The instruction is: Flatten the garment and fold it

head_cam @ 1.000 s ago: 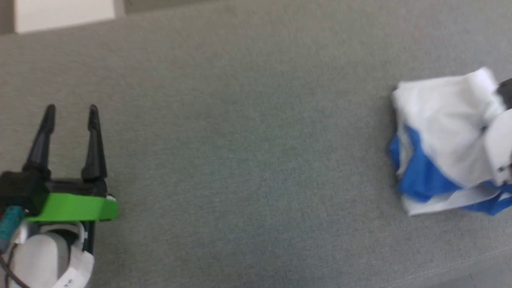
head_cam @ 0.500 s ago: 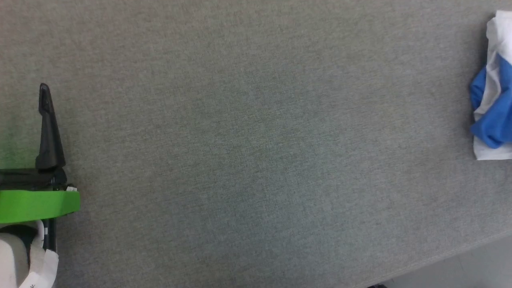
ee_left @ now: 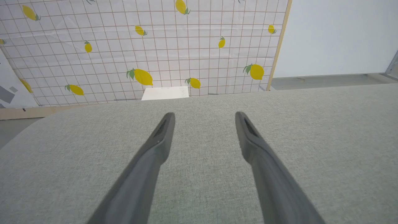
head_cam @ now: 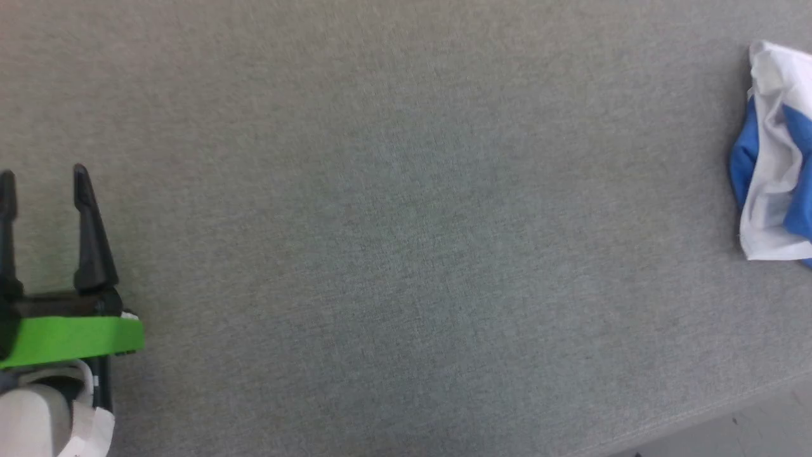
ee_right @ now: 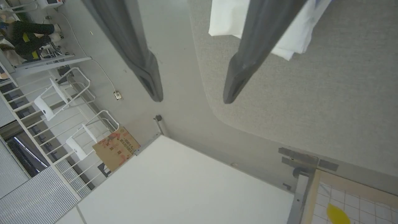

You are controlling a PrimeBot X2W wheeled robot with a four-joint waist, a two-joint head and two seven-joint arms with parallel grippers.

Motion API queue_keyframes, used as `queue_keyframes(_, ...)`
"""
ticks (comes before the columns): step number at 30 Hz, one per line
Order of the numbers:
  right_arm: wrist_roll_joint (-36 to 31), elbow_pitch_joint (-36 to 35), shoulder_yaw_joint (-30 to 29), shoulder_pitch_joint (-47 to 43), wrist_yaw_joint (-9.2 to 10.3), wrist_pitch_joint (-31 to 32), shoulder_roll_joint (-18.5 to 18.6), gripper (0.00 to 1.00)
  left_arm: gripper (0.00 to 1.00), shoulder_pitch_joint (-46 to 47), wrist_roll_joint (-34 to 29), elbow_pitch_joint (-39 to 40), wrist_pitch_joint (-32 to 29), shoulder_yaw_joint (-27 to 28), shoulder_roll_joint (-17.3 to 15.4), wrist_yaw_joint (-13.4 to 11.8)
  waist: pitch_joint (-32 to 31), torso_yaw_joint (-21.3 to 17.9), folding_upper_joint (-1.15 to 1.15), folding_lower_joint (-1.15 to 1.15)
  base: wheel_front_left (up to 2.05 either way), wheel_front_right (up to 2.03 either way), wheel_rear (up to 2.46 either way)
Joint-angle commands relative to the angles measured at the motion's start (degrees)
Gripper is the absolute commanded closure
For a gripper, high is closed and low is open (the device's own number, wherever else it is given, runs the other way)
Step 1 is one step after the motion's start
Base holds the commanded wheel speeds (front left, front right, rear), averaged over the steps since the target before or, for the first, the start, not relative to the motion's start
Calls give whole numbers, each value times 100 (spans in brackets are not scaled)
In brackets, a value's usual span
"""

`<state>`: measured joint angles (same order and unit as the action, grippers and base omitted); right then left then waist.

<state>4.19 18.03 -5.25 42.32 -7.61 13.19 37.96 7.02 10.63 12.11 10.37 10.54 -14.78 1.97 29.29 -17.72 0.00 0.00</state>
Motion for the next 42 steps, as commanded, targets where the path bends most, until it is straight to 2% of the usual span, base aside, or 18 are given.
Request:
queue_keyframes(1, 129, -153, 155, 144, 12, -214, -30, 0, 0, -58, 90, -82, 74, -1, 68, -54, -638, 194, 0, 0, 0, 0, 0)
queue_keyframes(4, 387, -489, 408, 273, 12, -632, -216, 0, 0, -80, 129, -267, 158, -28, 177, -102, -994, 367, 0, 0, 0, 0, 0)
queue_keyframes(6, 522, -744, 509, 296, 12, -870, -522, 0, 0, -94, 155, -384, 206, -42, 244, -130, -1218, 486, 0, 0, 0, 0, 0)
queue_keyframes(14, 703, -1652, 811, -469, 12, -1775, -2168, 0, 0, -44, 258, -730, 359, -96, 525, -244, -1976, 957, 0, 0, 0, 0, 0)
queue_keyframes(20, 528, -1672, 859, -1389, 12, -2452, -3057, 0, 0, -47, 271, -952, 410, -183, 653, -249, -2340, 1227, 0, 0, 0, 0, 0)
queue_keyframes(22, 453, -1608, 799, -1745, 12, -2579, -3235, 0, 0, -76, 264, -1024, 420, -239, 700, -243, -2446, 1307, 0, 0, 0, 0, 0)
queue_keyframes(30, 397, -1238, 329, -2984, 12, -2785, -3499, 0, 0, -250, 212, -1336, 444, -457, 862, -265, -2805, 1506, 0, 0, 0, 0, 0)
queue_keyframes(34, 570, -1089, 356, -3418, 12, -2806, -3506, 0, 0, -317, 179, -1513, 450, -630, 938, -251, -2879, 1533, 0, 0, 0, 0, 0)
queue_keyframes(42, 370, -755, 512, -3778, 12, -2815, -3507, 0, 0, -404, 53, -2205, 456, -1014, 992, -161, -2919, 1471, 0, 0, 0, 0, 0)
